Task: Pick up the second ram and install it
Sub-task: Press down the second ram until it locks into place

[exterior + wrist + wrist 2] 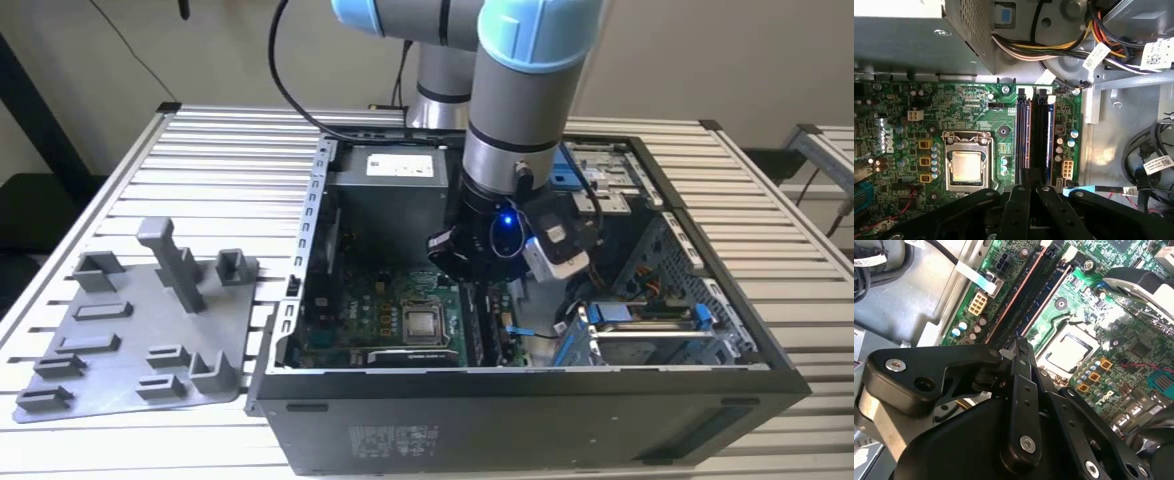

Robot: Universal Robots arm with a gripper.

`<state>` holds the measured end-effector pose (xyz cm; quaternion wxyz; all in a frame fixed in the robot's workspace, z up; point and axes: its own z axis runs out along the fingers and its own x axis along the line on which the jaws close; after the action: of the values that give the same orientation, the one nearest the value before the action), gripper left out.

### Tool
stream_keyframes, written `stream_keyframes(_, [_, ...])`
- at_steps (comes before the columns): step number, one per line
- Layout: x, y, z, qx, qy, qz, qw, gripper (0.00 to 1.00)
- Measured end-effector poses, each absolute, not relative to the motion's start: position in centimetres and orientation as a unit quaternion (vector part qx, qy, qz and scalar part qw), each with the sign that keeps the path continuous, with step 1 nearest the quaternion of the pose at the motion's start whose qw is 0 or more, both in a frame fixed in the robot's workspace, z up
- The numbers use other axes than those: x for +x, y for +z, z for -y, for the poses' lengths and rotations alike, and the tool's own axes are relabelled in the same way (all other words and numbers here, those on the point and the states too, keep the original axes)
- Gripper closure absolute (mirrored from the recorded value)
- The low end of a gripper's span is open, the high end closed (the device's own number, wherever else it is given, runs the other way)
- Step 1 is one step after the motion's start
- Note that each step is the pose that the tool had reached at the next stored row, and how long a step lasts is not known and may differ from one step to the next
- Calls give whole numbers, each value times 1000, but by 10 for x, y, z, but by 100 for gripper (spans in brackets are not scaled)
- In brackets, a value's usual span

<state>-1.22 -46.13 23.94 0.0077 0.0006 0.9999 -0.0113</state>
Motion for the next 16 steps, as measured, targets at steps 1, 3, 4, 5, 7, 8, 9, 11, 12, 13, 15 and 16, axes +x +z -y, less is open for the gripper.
stream_keyframes(1, [-12,239,461,1,-12,-1000,8,89])
stream_keyframes(3, [-12,239,461,1,-13,-1000,8,89])
stream_keyframes(4, [-12,239,461,1,-14,-1000,8,89])
stream_keyframes(5, [-12,239,461,1,-14,-1000,8,89])
stream_keyframes(7, [-12,239,461,1,-16,-1000,8,89])
stream_keyframes(8, [-12,239,461,1,-16,-1000,8,89])
stream_keyframes(9, [-12,239,461,0,-16,-1000,8,89])
stream_keyframes(11, [-12,239,461,-7,-16,-1000,8,89])
stream_keyframes(12, [-12,239,461,-14,-15,-1000,8,89])
stream_keyframes(13, [-12,239,461,-22,-15,-1000,8,89])
stream_keyframes(15, [-12,239,461,-40,-15,-999,8,89])
stream_keyframes(16, [-12,239,461,-49,-15,-999,8,89])
